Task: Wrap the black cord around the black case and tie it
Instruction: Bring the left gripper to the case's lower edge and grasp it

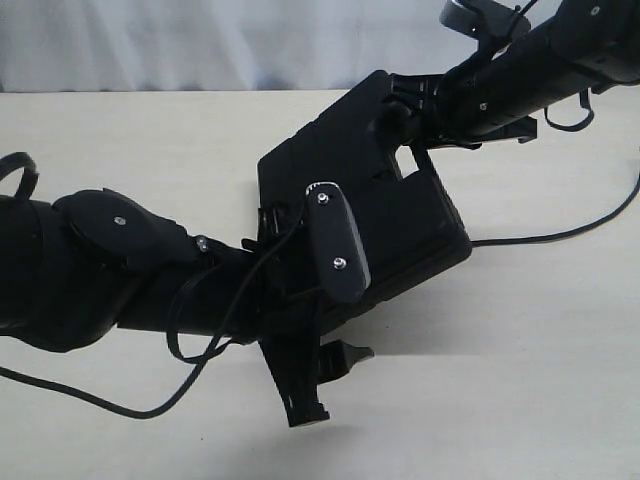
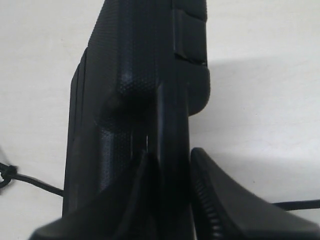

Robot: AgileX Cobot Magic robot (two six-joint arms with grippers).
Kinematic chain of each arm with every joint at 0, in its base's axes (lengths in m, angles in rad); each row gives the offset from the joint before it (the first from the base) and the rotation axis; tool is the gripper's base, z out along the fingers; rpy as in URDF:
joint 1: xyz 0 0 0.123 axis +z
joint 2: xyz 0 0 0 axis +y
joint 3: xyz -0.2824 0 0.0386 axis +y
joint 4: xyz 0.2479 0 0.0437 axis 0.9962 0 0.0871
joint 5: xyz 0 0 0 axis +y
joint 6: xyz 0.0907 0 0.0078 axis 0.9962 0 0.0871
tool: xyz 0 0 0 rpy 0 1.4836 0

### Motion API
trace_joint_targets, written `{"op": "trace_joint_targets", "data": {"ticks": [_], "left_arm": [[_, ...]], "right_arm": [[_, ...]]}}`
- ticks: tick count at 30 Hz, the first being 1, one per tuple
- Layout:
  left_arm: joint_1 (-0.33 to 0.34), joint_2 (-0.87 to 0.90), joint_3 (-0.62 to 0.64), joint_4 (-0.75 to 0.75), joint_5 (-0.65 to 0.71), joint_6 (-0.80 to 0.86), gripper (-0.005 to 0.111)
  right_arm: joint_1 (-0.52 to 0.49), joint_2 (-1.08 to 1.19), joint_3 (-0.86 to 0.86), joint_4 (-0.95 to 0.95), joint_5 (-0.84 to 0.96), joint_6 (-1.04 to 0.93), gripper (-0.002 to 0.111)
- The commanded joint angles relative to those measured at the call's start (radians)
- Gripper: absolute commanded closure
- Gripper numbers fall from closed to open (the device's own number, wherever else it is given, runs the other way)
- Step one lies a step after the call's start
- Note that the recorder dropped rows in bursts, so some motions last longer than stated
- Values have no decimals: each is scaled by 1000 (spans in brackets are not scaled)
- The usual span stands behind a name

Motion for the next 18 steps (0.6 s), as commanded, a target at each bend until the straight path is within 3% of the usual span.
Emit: {"op": "trace_joint_targets", "data": {"ticks": [1,4,7,14,18], "left_arm": [[-4,2,-4,0,-40,-2,39],[-15,0,-4,0,-53,-2,39],[-73,0,-4,0,-163,-2,39],[-307,3,-4,-18,-679,-69,39],[-353,9,-4,-16,-690,-149,39]], "right_arm": [[1,-20,-15,31,-24,15,104],[1,-20,-15,31,-24,13,104],[1,-20,-15,31,-24,13,104],[1,-20,-15,31,-24,13,104],[1,-20,-15,55,-26,15,104]]}}
